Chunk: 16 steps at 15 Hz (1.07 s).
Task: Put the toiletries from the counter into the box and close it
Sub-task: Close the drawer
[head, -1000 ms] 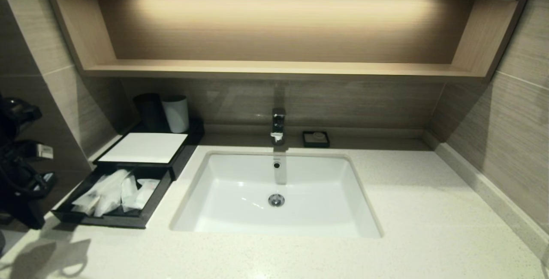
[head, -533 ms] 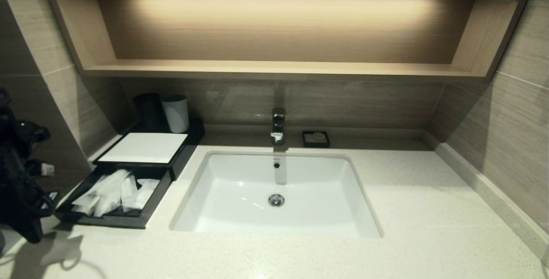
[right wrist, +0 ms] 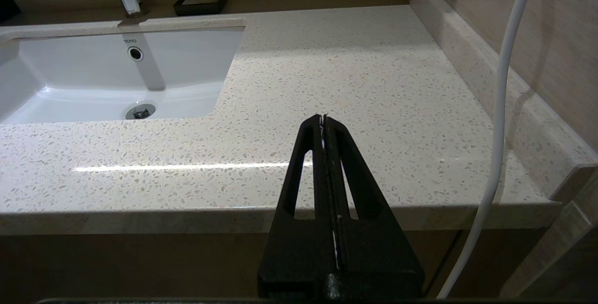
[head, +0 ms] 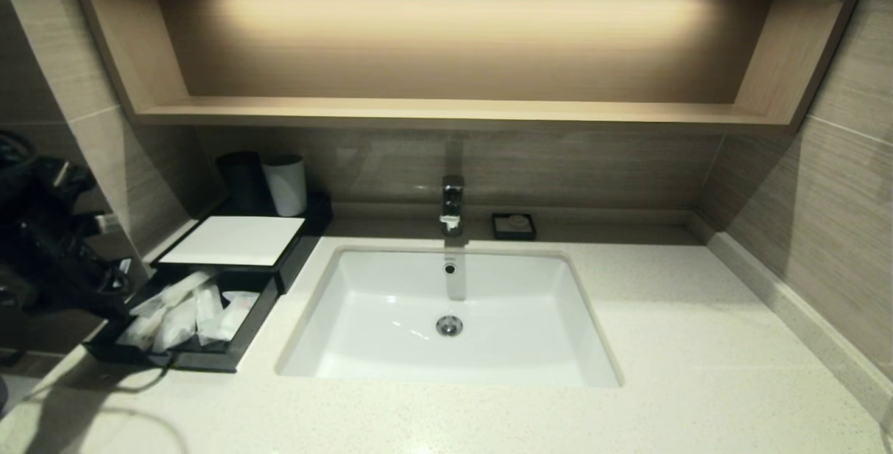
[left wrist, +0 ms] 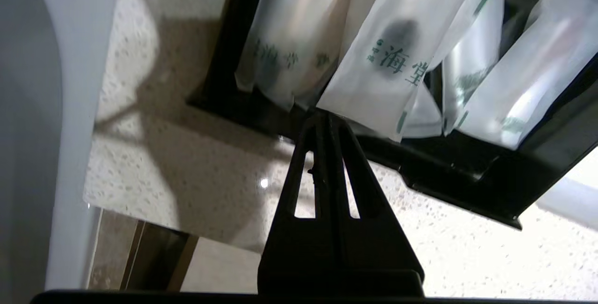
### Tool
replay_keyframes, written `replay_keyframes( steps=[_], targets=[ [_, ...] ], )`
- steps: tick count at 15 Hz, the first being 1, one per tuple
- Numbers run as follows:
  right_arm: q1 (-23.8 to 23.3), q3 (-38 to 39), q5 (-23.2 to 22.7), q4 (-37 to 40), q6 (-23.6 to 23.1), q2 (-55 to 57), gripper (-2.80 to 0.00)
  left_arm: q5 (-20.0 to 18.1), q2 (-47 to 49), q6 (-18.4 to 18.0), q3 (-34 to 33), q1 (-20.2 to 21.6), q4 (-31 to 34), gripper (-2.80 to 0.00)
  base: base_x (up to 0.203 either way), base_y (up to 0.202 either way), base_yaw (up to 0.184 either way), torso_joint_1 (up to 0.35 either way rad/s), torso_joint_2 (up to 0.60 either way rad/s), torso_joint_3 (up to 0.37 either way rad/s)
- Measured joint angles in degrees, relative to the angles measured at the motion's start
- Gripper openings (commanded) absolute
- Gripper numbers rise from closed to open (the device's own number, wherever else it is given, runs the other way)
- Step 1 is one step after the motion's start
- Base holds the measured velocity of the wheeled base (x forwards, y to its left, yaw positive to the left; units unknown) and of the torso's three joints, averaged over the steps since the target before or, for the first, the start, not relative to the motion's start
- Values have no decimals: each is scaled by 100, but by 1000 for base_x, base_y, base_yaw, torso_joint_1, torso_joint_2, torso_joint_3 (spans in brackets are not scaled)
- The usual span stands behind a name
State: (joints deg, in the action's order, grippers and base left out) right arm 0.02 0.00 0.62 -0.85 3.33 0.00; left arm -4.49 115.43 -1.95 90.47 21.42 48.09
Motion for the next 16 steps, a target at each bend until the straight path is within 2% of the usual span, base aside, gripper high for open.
replay_keyframes(
  steps=[3, 7, 11, 12, 14, 16],
  targets=[
    [0, 0, 0, 1, -1, 0, -280, 27, 100, -3, 364, -32, -27, -280, 0, 0, 0, 0, 0, 0],
    [0, 0, -1, 0, 0, 0, -280, 68, 141, 0, 465, -50, 46, -280, 0, 0, 0, 0, 0, 0],
    [-2, 0, 1, 0, -2, 0, -280, 716, 171, -5, 409, 35, -13, -280, 0, 0, 0, 0, 0, 0],
    [-2, 0, -2, 0, -2, 0, -280, 764, 152, -6, 409, 48, -17, -280, 0, 0, 0, 0, 0, 0],
    [0, 0, -2, 1, 0, 0, -280, 746, 50, -6, 495, 43, -20, -280, 0, 0, 0, 0, 0, 0],
    [0, 0, 0, 0, -2, 0, -280, 600, -20, 2, 661, -130, -19, -280, 0, 0, 0, 0, 0, 0]
  ],
)
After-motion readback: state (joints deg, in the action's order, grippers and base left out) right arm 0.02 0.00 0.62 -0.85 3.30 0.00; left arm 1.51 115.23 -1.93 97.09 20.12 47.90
